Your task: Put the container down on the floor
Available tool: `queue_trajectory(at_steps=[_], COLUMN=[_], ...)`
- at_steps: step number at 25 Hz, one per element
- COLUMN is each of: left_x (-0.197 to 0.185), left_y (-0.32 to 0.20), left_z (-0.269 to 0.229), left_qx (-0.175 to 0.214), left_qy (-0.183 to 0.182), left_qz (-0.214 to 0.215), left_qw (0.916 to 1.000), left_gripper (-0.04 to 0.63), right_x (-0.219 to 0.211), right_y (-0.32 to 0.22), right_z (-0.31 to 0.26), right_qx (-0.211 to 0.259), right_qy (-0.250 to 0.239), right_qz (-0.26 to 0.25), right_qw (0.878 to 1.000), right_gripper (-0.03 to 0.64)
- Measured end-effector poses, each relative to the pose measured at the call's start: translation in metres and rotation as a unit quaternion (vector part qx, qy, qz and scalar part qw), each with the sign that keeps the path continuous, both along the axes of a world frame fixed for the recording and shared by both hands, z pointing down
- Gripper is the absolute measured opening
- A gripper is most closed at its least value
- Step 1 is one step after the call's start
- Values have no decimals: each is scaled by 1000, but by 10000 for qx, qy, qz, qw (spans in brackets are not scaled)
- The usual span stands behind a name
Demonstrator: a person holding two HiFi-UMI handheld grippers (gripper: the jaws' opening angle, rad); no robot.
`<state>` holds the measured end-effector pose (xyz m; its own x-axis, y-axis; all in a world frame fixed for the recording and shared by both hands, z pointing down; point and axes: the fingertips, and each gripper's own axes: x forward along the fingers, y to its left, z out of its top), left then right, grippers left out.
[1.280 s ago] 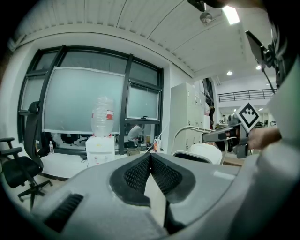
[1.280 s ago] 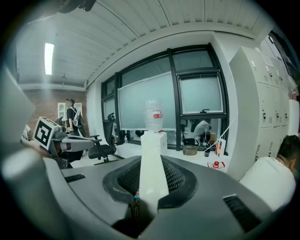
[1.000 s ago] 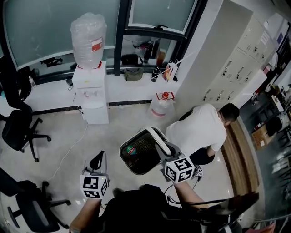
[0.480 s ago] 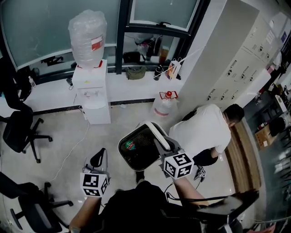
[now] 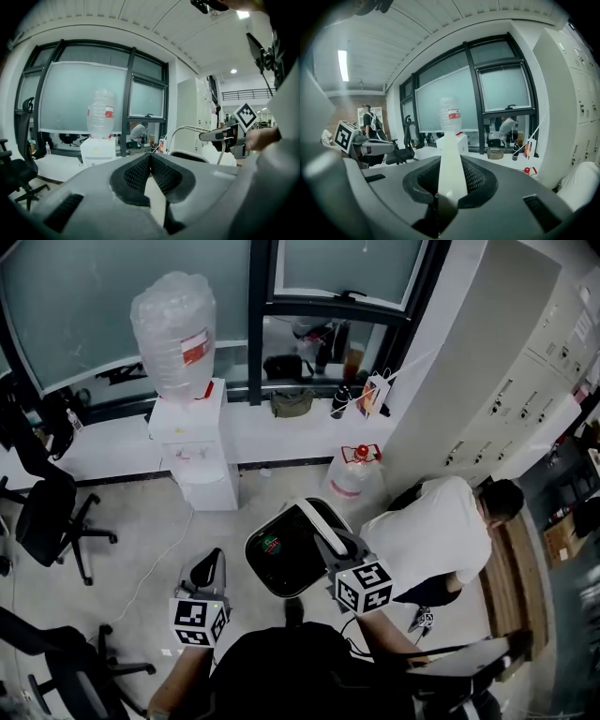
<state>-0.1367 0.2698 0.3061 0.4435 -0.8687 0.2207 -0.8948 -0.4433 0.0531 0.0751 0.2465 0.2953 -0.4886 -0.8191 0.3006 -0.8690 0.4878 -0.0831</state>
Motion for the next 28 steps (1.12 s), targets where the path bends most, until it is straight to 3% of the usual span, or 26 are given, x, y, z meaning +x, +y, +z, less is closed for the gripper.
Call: queue_trajectory(at_steps=[17, 28], left_x=[78, 89], left_y=[-96, -138], left_z=[-3, 5], left_qx=[-61, -79], left_qy=[-229, -443], left_qz=[-285, -256], left_qw=[9993, 9987], left_gripper=[11, 11], right_x=[61, 71], right_y=[-115, -169], right_z=[3, 10], right_qx=[133, 218], right_qy=[182, 374], right_qz=[-417, -408], right_qw=[9989, 9982], right_gripper=[66, 66])
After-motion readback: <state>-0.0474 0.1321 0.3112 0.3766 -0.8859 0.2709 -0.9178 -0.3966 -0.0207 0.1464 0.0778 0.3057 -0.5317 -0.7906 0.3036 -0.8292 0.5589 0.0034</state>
